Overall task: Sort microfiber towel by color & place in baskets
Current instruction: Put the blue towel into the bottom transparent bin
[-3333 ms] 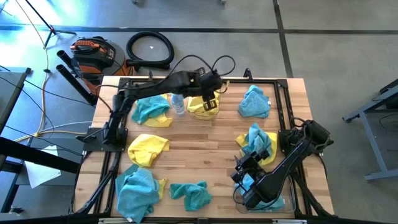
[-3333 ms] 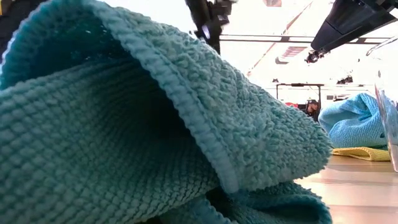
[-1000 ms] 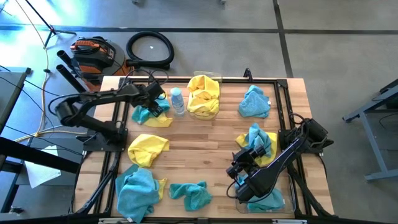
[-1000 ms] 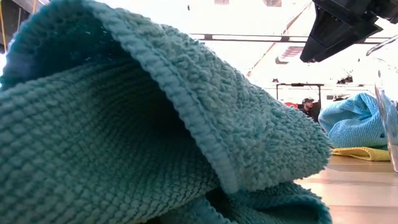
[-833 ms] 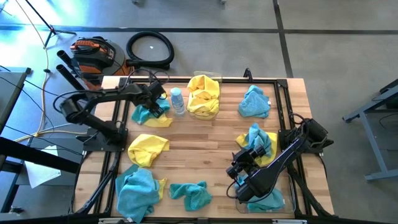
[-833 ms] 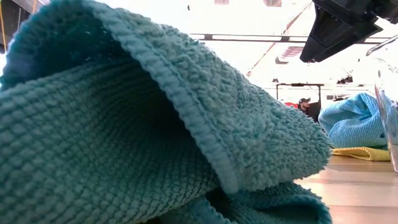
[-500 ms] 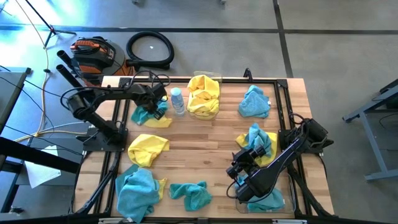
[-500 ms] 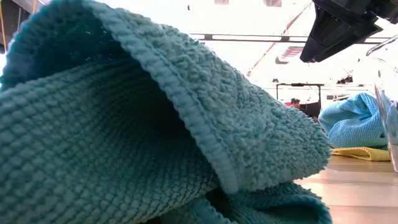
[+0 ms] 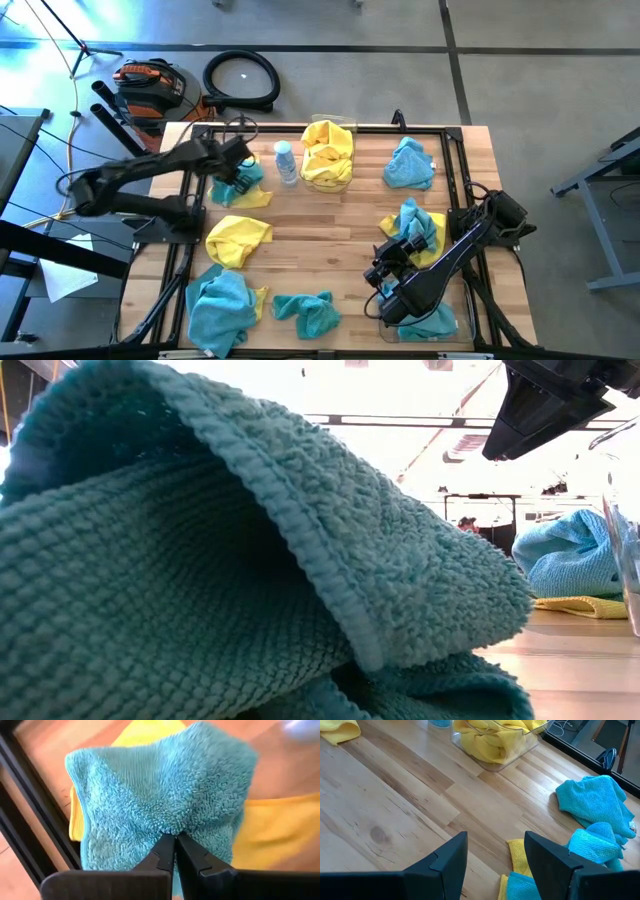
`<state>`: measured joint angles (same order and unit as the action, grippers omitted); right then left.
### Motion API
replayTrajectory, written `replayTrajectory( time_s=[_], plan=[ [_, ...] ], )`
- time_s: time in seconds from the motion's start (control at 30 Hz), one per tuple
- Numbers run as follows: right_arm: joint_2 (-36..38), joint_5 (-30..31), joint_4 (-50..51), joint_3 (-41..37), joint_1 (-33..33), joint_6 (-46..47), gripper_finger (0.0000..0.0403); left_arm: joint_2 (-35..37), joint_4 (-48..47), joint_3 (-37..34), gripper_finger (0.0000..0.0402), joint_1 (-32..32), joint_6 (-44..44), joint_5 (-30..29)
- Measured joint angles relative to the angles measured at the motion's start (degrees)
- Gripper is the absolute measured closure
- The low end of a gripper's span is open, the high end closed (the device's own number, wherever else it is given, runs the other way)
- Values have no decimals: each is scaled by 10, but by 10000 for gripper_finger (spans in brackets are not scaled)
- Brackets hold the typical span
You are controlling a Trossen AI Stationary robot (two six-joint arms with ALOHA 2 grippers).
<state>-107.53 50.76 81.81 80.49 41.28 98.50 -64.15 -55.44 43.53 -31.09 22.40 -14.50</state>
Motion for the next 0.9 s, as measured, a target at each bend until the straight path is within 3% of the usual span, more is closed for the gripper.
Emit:
replayTrajectory(
  time_s=[0.17, 0.27, 0.5, 0.73, 0.9],
  plan=[
    [0, 5, 0, 0, 0, 0, 210, 105, -39, 0, 401, 59, 57, 7],
    [0, 39, -1, 0, 0, 0, 210, 160, -55, 0, 402, 104, 92, 19],
    [0, 60, -5, 0, 0, 0, 210, 258, -24, 0, 401, 223, 157, 21],
    [0, 109, -8, 0, 0, 0, 210, 280, 135, 0, 401, 341, 155, 22],
    [0, 178, -28, 0, -1, -34, 210, 247, 244, 1, 401, 411, 130, 22]
  ],
)
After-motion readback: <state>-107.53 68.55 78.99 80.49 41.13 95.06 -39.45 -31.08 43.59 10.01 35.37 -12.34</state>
